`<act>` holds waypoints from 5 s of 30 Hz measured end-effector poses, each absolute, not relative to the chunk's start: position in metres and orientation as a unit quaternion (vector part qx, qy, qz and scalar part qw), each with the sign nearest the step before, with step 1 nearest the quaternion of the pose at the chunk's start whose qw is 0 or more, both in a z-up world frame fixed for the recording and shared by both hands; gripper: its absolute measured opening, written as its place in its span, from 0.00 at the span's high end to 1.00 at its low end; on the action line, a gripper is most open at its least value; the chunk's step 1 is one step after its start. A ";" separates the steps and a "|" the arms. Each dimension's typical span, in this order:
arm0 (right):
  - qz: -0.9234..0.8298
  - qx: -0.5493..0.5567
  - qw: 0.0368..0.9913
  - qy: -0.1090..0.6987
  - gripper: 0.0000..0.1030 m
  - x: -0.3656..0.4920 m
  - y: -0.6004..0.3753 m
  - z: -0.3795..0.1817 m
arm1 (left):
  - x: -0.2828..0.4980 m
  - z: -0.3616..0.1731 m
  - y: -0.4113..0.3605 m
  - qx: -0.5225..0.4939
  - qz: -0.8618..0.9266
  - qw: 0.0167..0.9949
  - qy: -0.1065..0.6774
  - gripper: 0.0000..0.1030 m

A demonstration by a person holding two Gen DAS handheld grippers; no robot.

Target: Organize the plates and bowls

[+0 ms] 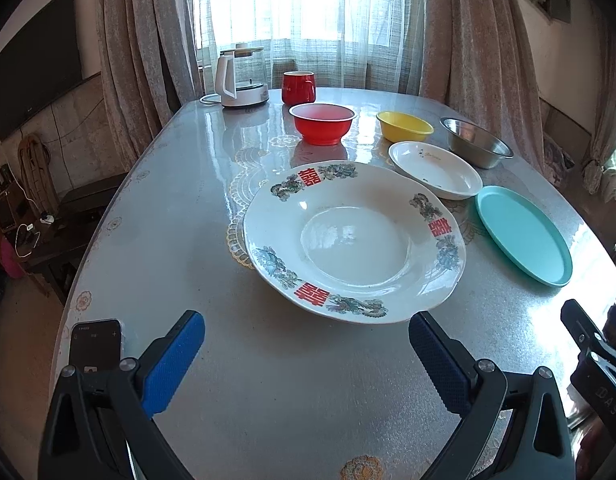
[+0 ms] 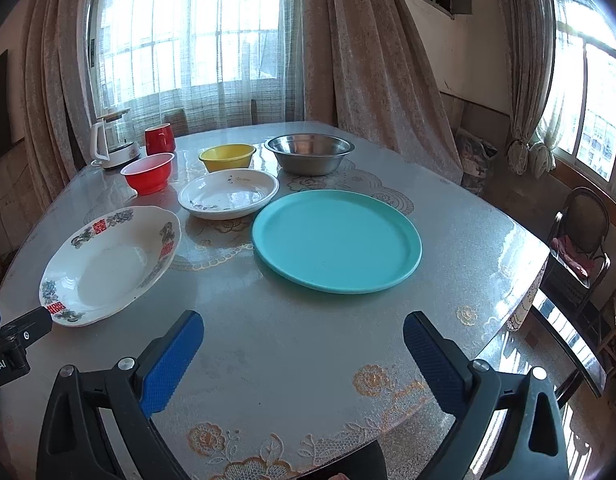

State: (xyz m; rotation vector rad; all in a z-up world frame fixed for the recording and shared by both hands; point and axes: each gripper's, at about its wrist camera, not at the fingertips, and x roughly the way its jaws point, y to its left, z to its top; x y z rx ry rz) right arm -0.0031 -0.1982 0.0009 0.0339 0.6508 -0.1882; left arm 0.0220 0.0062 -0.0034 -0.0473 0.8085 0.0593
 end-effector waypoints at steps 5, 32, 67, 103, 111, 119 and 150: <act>-0.088 0.037 0.943 0.319 0.04 -0.002 -0.204 0.002 | 0.024 -0.002 0.006 -0.023 0.031 0.922 0.386 0.00; 0.093 0.059 0.950 0.291 0.03 0.040 -0.187 0.003 | 0.075 -0.012 0.056 -0.113 0.009 0.904 0.412 0.01; 0.199 0.149 0.878 0.410 0.62 0.152 -0.148 -0.054 | 0.127 -0.051 0.077 -0.178 -0.034 0.895 0.408 0.71; 0.159 0.113 0.914 0.356 0.77 0.089 -0.203 -0.028 | 0.095 -0.027 -0.016 -0.061 -0.125 0.916 0.377 0.69; 0.111 0.117 0.931 0.327 0.77 0.070 -0.250 -0.009 | 0.101 -0.012 -0.073 -0.039 -0.167 0.916 0.362 0.68; 0.062 0.135 0.937 0.316 0.77 0.068 -0.305 -0.006 | 0.124 -0.011 -0.133 -0.028 -0.198 0.911 0.362 0.68; 0.005 0.152 0.923 0.354 0.76 0.128 -0.375 -0.048 | 0.181 -0.043 -0.200 -0.027 -0.193 0.892 0.408 0.67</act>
